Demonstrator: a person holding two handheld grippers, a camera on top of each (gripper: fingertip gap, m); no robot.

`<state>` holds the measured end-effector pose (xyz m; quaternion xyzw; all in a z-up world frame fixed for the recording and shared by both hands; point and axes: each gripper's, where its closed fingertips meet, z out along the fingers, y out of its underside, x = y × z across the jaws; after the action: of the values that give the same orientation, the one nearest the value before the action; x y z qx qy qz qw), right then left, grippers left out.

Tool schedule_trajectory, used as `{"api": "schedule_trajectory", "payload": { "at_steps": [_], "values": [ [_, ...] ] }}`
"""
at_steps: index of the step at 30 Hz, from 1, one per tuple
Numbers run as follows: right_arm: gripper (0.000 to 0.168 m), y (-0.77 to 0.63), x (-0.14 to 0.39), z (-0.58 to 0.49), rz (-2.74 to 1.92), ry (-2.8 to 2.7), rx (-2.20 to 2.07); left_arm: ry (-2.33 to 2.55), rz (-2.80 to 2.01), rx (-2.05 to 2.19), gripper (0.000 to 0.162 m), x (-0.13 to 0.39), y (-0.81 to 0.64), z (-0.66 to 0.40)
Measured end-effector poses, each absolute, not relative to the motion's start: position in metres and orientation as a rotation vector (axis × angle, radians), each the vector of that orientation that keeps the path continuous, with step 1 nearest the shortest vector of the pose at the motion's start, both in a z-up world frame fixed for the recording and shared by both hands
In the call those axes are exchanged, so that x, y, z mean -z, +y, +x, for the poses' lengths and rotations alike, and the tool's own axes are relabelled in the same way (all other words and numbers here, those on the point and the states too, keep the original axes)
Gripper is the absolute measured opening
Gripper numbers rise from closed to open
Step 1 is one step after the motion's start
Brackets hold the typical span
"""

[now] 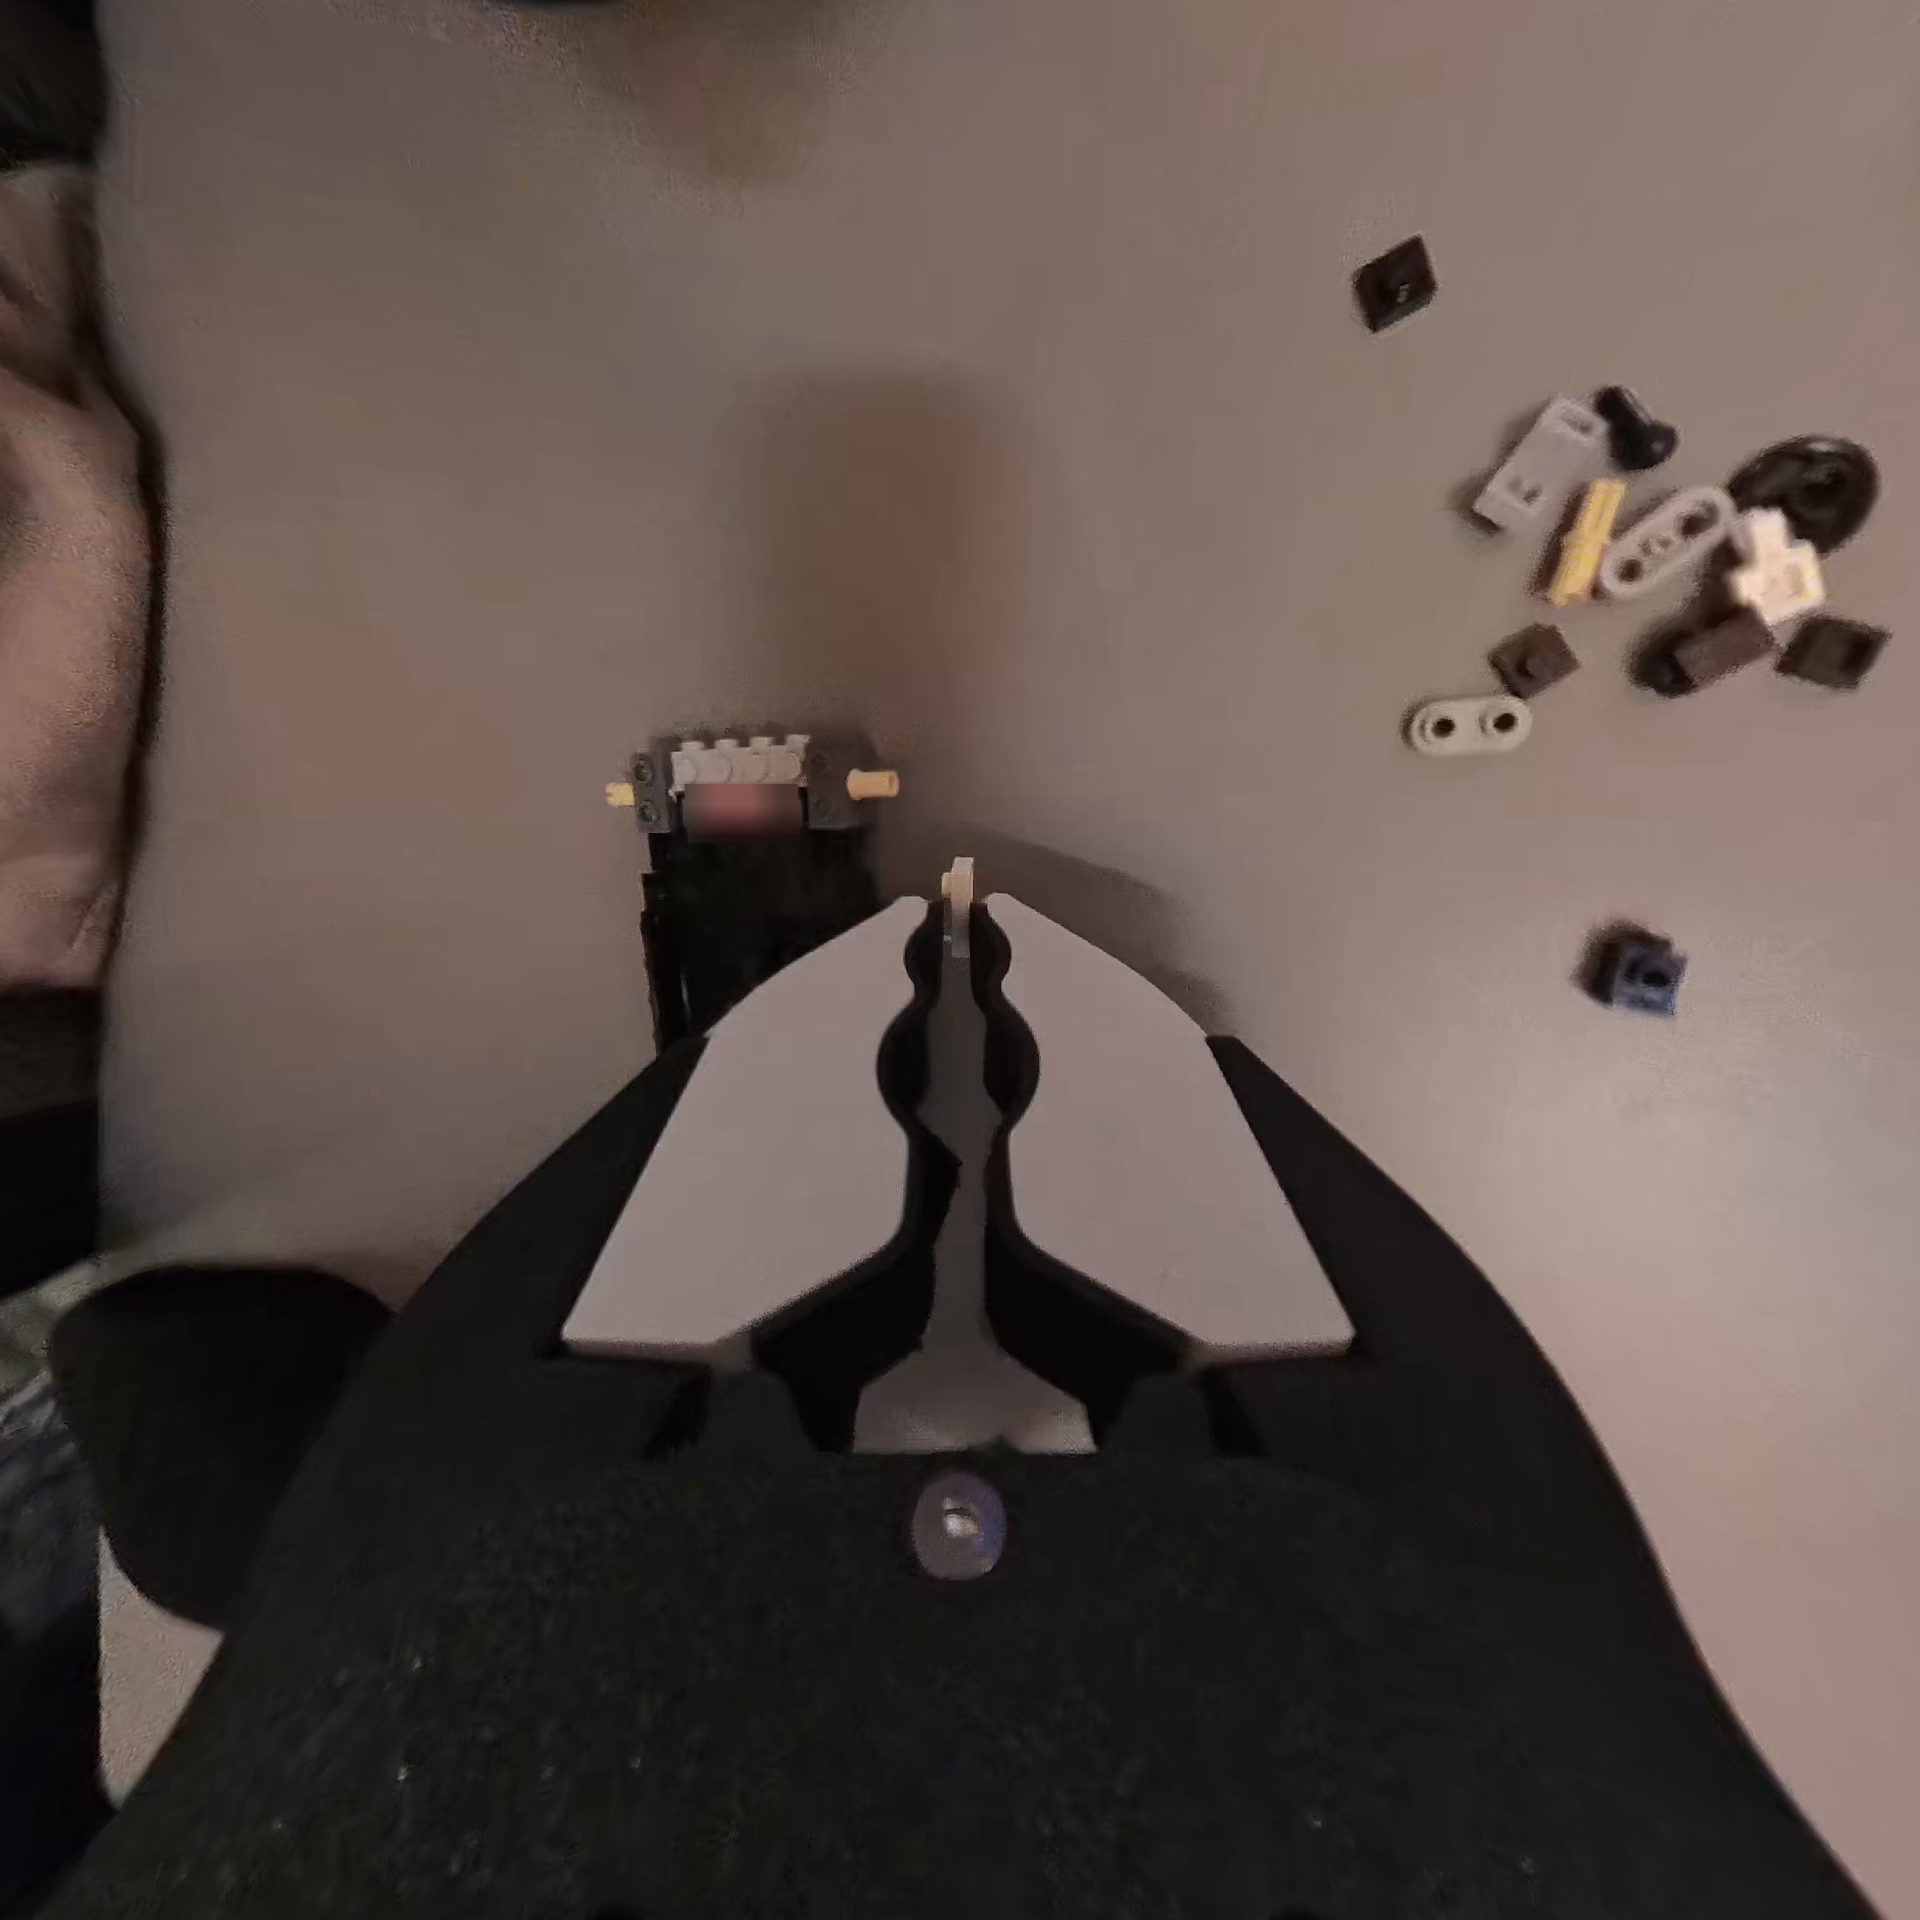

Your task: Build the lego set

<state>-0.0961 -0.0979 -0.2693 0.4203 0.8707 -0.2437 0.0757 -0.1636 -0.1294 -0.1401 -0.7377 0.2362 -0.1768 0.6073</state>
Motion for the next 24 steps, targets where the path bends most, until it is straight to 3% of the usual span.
{"api": "schedule_trajectory", "payload": {
  "at_steps": [8, 14, 24],
  "values": [
    [0.006, -0.095, 0.28, -0.114, 1.118, 2.689, 0.573, 0.532, -1.824, 0.424, 0.0, 0.188, -0.142, -0.159],
    [0.022, -0.086, 0.27, -0.131, 1.22, 2.834, 0.655, 0.549, -1.866, 0.434, 0.0, 0.202, -0.142, -0.155],
    [0.021, -0.043, 0.221, -0.097, 2.003, 2.993, 1.127, 0.559, -1.933, 0.353, 0.0, 0.216, -0.135, -0.156]
  ]
}}
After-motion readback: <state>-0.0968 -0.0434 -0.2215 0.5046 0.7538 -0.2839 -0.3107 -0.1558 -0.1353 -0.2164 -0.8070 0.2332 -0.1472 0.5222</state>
